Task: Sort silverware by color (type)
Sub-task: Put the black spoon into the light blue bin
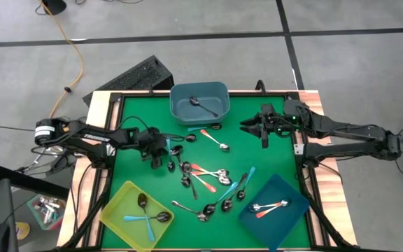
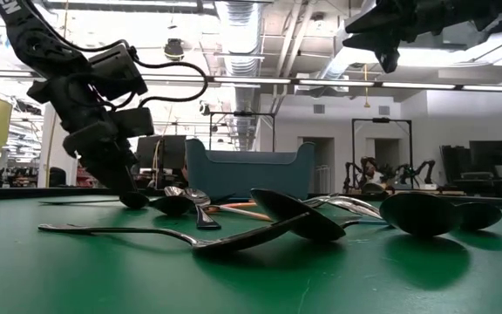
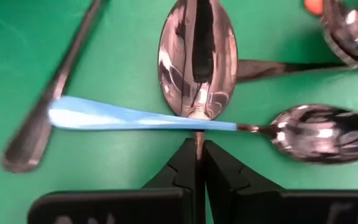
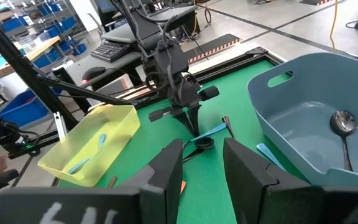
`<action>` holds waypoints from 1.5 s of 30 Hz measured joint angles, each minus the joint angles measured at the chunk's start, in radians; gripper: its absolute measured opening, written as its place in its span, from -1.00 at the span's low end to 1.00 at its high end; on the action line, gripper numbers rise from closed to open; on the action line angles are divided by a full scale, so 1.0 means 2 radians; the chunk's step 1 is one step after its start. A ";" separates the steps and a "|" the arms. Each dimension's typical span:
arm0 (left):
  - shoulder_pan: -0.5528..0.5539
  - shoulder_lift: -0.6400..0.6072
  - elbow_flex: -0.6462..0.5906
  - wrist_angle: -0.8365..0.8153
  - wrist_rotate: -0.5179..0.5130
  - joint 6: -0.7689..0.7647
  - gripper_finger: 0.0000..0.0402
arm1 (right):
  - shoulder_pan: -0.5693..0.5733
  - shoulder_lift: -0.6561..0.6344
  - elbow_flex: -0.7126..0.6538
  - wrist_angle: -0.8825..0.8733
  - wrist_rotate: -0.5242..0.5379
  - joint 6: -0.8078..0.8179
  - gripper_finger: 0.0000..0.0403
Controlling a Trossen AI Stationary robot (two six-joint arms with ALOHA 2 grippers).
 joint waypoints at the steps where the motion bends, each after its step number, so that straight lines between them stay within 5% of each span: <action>1: -0.001 -0.005 0.000 0.004 0.008 -0.011 -0.99 | 0.000 0.000 0.000 0.000 0.000 0.000 -0.37; 13: -0.004 -0.042 0.062 0.004 0.064 -0.062 -1.00 | 0.000 0.000 0.000 0.000 0.000 0.000 -0.37; 30: -0.004 -0.044 0.202 0.017 0.040 -0.058 -0.99 | 0.000 0.000 0.000 0.004 0.000 0.006 -0.37; 45: -0.004 -0.044 0.214 0.342 -0.080 -0.031 -0.99 | 0.009 0.087 0.001 0.257 0.017 0.011 -0.35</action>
